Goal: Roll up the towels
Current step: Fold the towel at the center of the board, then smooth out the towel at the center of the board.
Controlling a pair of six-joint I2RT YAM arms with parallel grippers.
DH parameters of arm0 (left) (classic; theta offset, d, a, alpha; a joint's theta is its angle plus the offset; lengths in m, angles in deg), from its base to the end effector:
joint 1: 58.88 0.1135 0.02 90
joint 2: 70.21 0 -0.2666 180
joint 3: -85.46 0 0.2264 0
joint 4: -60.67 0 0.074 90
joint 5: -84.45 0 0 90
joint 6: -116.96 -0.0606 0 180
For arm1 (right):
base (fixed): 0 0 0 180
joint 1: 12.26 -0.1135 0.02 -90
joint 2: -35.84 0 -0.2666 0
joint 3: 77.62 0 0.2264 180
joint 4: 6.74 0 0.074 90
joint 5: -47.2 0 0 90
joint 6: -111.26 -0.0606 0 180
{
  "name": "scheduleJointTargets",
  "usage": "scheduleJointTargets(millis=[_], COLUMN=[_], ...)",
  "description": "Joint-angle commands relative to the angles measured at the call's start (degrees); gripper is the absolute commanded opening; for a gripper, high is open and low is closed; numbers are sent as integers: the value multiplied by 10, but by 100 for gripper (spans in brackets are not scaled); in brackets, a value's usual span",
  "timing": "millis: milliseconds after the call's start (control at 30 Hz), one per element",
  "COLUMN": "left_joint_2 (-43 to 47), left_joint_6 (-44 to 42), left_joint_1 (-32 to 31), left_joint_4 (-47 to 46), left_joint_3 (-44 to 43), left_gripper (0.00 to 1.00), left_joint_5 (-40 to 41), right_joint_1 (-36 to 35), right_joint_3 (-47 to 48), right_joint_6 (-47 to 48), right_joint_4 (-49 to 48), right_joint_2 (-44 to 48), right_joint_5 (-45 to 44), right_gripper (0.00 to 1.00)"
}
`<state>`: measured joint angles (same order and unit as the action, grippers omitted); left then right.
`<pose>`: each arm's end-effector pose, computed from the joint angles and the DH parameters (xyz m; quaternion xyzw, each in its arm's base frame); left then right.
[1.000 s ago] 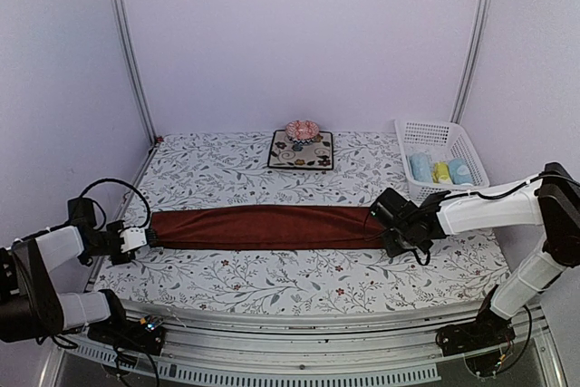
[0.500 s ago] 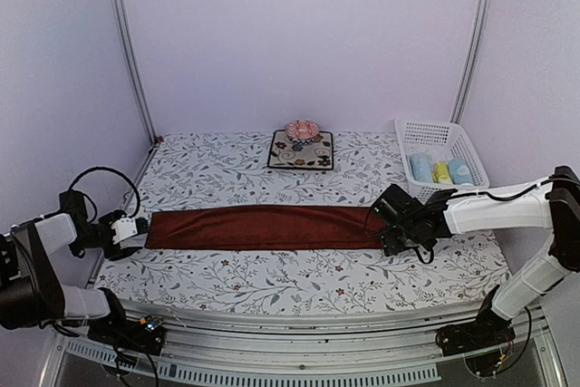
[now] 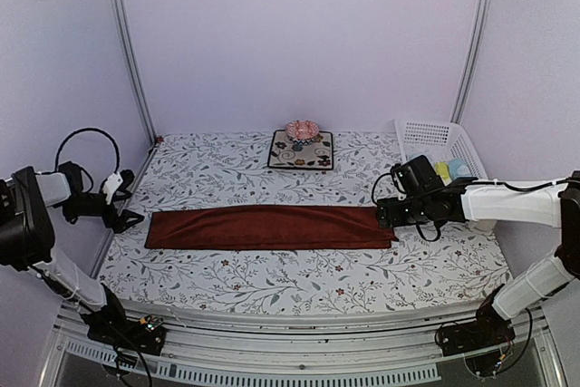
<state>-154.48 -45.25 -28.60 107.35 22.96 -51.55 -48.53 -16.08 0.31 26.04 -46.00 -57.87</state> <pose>0.2347 0.0865 0.1868 0.3918 0.8183 -0.1061 0.4071 0.2303 0.1495 0.1929 -0.0842 0.9375 0.0411 0.3351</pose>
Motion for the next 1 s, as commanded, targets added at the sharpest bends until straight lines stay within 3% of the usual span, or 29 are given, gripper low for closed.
scheduleJointTargets(millis=[0,467,667,867,967], left_joint_2=[-50,-202,-222,-231,-236], left_joint_6=[138,282,319,329,331], left_joint_1=[-10,-64,-90,-95,-95], left_joint_4=[20,-45,-65,-59,-54], left_joint_3=[-39,-103,-112,-116,-118], left_gripper=[91,72,65,48,45], left_joint_5=[-30,37,82,91,92], right_joint_1=[39,119,131,133,134], right_joint_3=[24,75,71,63,63], right_joint_6=[6,5,3,1,0], right_joint_4=[-68,-129,-139,-155,-160], right_joint_2=[-53,-180,-186,-194,-202], right_joint_5=[65,114,123,134,137], right_gripper=[83,75,74,74,74])
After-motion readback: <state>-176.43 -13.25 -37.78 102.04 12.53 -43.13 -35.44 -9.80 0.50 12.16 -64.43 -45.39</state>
